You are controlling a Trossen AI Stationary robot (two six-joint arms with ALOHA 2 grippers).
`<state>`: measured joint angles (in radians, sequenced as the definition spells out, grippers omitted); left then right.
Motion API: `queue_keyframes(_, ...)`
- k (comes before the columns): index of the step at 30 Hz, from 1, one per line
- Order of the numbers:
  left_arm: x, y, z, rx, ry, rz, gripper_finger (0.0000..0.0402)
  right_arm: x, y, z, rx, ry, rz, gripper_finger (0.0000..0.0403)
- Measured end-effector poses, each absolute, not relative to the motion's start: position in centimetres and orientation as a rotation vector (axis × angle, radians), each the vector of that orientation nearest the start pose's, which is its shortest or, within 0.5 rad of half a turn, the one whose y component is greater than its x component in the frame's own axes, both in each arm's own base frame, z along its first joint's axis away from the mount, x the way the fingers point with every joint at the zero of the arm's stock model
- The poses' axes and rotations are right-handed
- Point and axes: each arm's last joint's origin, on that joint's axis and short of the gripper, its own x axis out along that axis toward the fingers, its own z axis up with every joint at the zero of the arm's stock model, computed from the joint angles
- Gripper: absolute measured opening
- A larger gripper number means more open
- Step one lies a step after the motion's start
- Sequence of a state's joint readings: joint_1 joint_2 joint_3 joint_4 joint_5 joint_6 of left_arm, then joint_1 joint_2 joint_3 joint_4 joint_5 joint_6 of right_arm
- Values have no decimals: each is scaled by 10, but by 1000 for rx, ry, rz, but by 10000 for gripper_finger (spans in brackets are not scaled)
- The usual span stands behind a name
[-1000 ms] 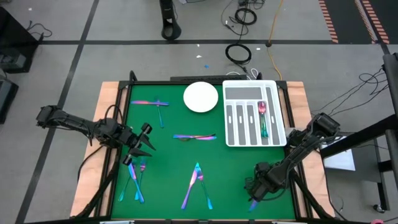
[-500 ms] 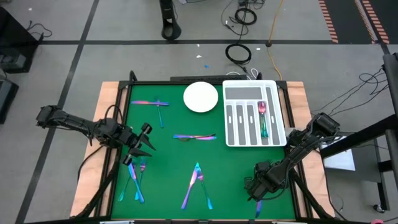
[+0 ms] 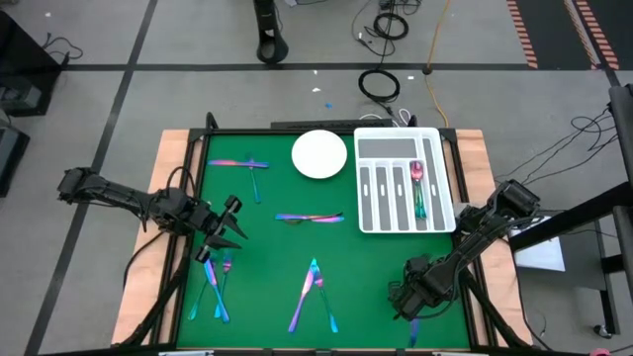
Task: Sort silverware
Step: Put the iridescent knife into the white silverware tray
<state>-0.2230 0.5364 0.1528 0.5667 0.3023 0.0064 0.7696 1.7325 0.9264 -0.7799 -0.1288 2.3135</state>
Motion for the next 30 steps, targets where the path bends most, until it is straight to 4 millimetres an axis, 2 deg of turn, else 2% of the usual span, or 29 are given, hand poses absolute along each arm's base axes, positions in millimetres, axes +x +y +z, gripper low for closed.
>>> queue_keyframes(16, 131, -39, 220, 13, -186, -523, 121, 194, 191, 134, 1156, 1358, -1181, 21)
queue_keyframes(25, 131, -39, 220, 12, -186, -524, 121, 188, 183, 149, 1146, 1298, -1185, 18)
queue_keyframes(30, 131, -39, 219, 13, -184, -524, 121, 184, 180, 157, 1148, 1323, -1193, 15)
